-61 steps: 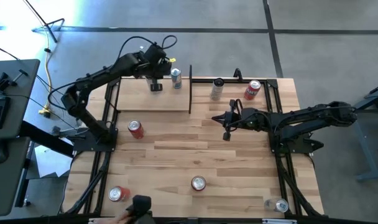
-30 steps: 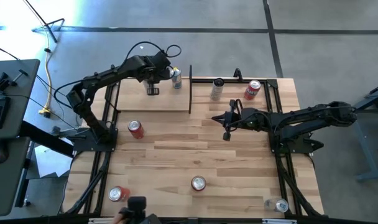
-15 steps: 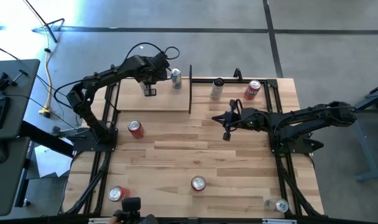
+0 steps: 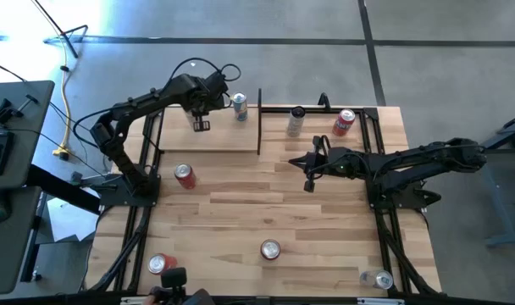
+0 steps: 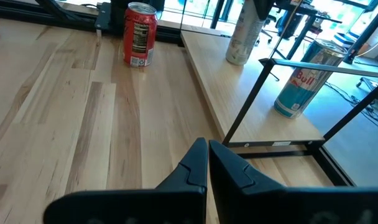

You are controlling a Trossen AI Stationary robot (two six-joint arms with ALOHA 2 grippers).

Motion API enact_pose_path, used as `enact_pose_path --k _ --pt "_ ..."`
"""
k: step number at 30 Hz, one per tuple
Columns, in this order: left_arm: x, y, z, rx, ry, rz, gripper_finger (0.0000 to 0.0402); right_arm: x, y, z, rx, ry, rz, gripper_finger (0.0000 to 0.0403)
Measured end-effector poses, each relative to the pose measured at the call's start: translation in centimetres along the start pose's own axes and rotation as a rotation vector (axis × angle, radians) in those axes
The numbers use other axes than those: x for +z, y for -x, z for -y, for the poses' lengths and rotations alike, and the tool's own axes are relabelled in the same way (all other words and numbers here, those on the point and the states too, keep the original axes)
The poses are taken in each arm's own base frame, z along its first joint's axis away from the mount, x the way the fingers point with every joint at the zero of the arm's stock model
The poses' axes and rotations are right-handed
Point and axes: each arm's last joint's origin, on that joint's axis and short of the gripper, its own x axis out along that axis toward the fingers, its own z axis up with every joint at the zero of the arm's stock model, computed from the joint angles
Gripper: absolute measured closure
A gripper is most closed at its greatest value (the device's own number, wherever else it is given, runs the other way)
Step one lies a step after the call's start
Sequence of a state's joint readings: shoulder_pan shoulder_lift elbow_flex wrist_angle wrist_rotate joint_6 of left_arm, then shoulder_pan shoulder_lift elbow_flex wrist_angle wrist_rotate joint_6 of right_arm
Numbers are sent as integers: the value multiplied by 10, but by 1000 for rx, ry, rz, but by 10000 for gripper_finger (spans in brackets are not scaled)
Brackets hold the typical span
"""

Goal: Place canned beverage on shelf
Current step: Put the bottom white and yellow soda can on the shelf

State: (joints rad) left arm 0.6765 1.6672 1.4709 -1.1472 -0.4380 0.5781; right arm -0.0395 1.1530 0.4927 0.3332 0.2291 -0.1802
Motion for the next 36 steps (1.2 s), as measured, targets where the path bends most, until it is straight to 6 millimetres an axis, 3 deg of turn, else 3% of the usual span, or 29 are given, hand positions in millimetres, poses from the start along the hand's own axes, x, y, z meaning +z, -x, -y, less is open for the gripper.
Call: enact_pose_path --k 13,21,27,36 --pt "-18 -3 -11 22 67 -20 401 0 0 0 0 0 0 403" --pt "-15 1 -11 33 73 26 401 0 0 0 0 0 0 403" --pt "-9 5 -4 -17 40 79 401 0 0 0 0 0 0 403" --pt "8 15 21 -42 -181 137 401 0 0 0 1 0 0 403"
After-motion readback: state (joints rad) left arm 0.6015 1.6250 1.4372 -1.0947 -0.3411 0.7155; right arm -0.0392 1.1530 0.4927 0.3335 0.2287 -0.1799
